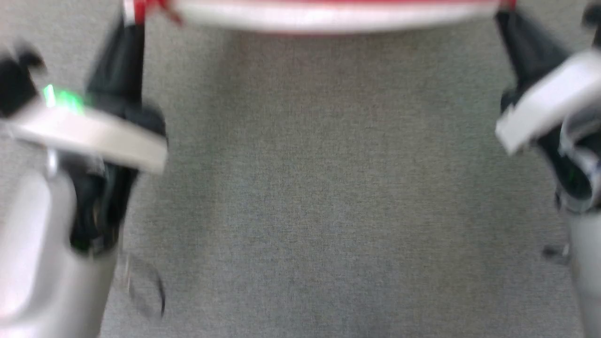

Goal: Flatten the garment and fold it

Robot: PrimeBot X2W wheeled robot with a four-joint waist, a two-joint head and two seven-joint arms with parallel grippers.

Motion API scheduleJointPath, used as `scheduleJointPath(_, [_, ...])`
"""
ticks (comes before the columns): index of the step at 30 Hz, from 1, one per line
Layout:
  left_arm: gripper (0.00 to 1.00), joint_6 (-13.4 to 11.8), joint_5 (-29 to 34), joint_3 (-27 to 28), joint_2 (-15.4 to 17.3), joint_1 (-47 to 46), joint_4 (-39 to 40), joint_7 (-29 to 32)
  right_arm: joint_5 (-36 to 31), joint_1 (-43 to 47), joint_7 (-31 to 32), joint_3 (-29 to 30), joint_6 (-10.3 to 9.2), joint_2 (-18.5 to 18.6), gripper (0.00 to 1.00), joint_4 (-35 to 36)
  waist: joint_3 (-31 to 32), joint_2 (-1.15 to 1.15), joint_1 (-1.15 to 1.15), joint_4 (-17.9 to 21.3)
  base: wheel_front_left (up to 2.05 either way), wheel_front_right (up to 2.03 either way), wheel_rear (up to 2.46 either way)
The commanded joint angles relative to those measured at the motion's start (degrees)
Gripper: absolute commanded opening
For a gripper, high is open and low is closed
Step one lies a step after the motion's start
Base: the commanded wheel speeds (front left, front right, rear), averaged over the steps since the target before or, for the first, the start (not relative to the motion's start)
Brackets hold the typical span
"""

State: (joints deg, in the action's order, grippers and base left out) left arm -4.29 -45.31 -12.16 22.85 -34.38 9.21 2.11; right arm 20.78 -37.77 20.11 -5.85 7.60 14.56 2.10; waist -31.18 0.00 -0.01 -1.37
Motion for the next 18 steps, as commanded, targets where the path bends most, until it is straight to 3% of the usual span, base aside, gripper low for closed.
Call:
scheduleJointPath(1, [0.0,-1.3,0.8,-0.1,1.4,6.2,1.5,0.0,0.8,4.8,-0.2,1.2,-0.11,-1.0,0.0,2.1,3.5,0.0,0.01,1.0,0.0,0.0,0.0])
scheduleJointPath(9, [0.0,-1.6,-0.5,-2.9,4.8,25.6,3.2,3.1,2.9,20.9,2.0,3.5,-0.11,-2.5,0.0,6.5,8.9,0.0,0.01,1.4,0.0,0.0,0.0])
scheduleJointPath(18, [0.0,2.0,-5.4,-8.0,8.1,37.4,6.8,9.7,7.3,33.8,10.5,3.9,-0.11,-0.5,0.0,10.3,15.7,0.0,0.01,0.6,0.0,0.0,0.0])
